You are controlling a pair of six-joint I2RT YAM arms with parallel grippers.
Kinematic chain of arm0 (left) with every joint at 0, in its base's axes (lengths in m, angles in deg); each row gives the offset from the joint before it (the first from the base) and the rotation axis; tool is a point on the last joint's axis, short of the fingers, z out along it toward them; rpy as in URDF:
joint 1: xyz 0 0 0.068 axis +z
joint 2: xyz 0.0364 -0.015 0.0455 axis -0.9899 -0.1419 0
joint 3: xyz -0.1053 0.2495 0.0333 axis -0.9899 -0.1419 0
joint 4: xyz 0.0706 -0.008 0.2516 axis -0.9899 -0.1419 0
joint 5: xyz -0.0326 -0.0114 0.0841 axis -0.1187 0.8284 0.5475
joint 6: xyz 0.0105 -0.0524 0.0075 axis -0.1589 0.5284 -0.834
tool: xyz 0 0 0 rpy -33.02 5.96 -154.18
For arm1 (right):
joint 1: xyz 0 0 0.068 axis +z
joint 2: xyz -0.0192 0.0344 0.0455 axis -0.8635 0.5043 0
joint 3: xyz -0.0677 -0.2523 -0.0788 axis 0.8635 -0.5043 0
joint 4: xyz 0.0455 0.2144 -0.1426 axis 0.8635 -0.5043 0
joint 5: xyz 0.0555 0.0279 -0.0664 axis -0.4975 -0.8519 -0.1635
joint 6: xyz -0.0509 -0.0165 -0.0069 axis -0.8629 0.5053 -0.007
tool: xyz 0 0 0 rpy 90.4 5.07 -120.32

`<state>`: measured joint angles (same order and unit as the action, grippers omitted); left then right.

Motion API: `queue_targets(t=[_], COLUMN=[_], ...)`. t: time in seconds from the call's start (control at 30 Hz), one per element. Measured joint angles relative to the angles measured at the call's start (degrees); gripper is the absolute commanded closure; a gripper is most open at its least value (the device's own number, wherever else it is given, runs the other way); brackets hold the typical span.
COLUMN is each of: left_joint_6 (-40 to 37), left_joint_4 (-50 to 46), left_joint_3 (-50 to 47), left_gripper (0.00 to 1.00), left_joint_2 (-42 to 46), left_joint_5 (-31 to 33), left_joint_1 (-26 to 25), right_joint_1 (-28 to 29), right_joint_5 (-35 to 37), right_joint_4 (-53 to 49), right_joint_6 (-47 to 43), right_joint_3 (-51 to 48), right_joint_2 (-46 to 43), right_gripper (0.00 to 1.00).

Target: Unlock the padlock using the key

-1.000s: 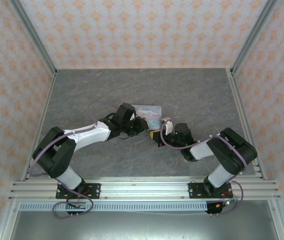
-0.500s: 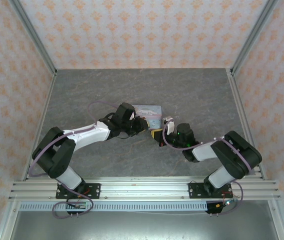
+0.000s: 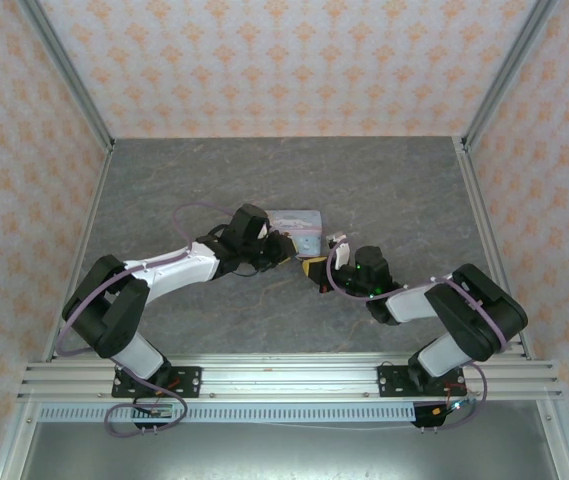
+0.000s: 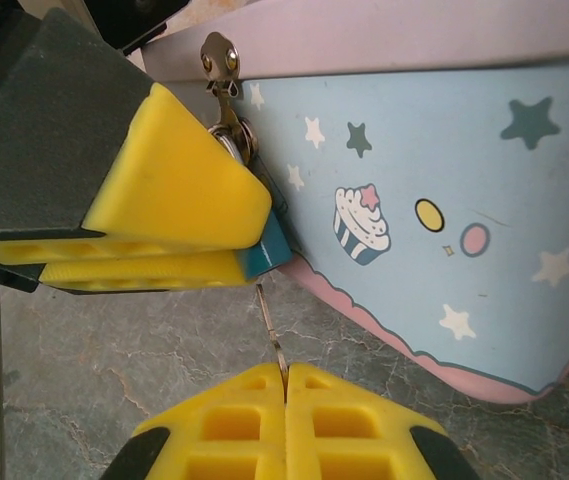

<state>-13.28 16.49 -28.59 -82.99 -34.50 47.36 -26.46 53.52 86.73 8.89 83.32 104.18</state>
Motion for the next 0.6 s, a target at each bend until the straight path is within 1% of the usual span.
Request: queue_targets(t=[0.6], left_joint_6=[0.00], left_joint_4=[0.63], left_joint_3=[-0.31], left_gripper=[0.86], left_joint_2=[0.00], left_joint_5=[-0.28], left_joint_1=[0.02], right_joint_1=[0.02], right_joint_5=[-1.11], right_joint_4=[0.15], right_joint_6=[0.04], right_joint_3=[0.42], right_joint_2=[0.98], right_gripper=[1.00])
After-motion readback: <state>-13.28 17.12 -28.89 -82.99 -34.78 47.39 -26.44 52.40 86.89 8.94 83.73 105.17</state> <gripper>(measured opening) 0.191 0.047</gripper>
